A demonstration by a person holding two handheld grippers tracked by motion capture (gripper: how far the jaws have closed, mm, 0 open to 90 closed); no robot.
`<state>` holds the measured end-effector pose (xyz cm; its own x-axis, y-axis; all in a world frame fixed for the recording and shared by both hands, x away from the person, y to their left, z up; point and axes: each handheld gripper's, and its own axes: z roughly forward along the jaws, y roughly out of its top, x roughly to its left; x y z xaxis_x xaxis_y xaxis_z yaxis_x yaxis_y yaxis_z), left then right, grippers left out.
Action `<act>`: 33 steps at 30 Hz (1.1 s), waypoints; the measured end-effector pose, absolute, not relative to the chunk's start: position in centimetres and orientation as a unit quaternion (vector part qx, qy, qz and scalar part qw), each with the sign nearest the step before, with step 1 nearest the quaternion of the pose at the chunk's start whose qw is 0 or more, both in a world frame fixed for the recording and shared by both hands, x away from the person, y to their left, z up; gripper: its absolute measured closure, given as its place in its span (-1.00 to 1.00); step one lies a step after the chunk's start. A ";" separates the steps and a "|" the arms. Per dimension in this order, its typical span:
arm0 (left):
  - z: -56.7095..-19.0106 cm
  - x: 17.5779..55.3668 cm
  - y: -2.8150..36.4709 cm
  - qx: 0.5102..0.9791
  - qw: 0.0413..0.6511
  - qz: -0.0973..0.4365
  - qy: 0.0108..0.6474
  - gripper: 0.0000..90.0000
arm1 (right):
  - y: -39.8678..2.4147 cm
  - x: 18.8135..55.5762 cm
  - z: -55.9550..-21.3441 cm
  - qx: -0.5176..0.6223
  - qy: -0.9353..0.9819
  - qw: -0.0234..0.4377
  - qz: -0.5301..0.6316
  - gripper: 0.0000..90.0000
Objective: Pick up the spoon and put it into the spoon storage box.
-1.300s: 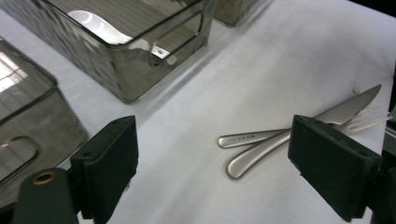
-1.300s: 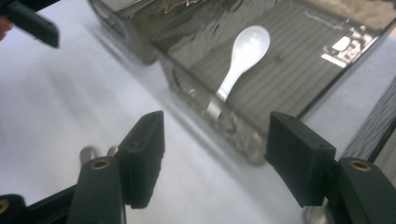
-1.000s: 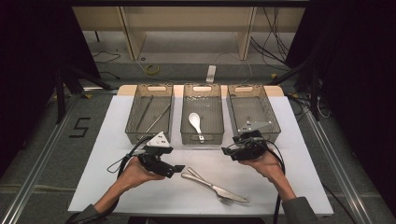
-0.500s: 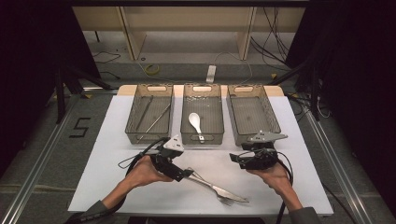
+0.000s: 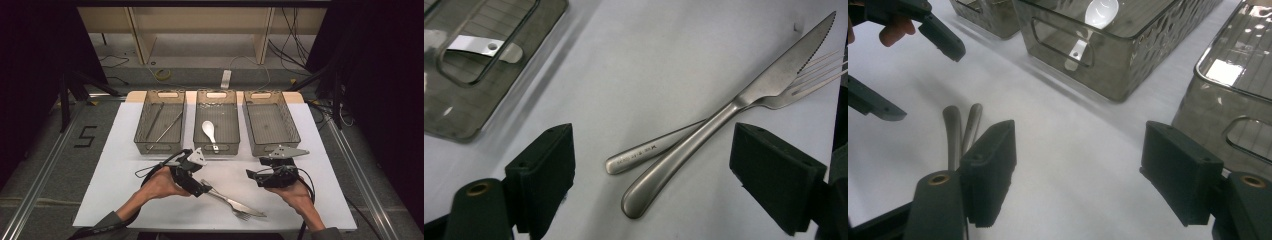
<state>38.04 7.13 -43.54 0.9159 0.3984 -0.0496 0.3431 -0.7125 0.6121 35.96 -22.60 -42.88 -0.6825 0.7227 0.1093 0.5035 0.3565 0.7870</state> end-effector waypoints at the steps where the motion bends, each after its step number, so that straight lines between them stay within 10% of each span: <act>1: -43.6 38.1 7.0 0.926 0.318 0.042 0.197 -0.61 | -22.7 35.9 -42.9 0.377 0.813 0.128 0.425 -0.32; 33: -45.0 38.6 3.5 0.949 0.266 0.036 0.165 -0.57 | -23.5 34.1 -43.0 0.377 0.805 0.134 0.439 -0.35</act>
<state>38.60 3.49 -45.01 0.9431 0.3320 -0.0195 0.2939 -0.8046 0.5160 34.12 -23.45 -43.00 -0.6806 0.7234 0.1159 0.4888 0.3305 0.8073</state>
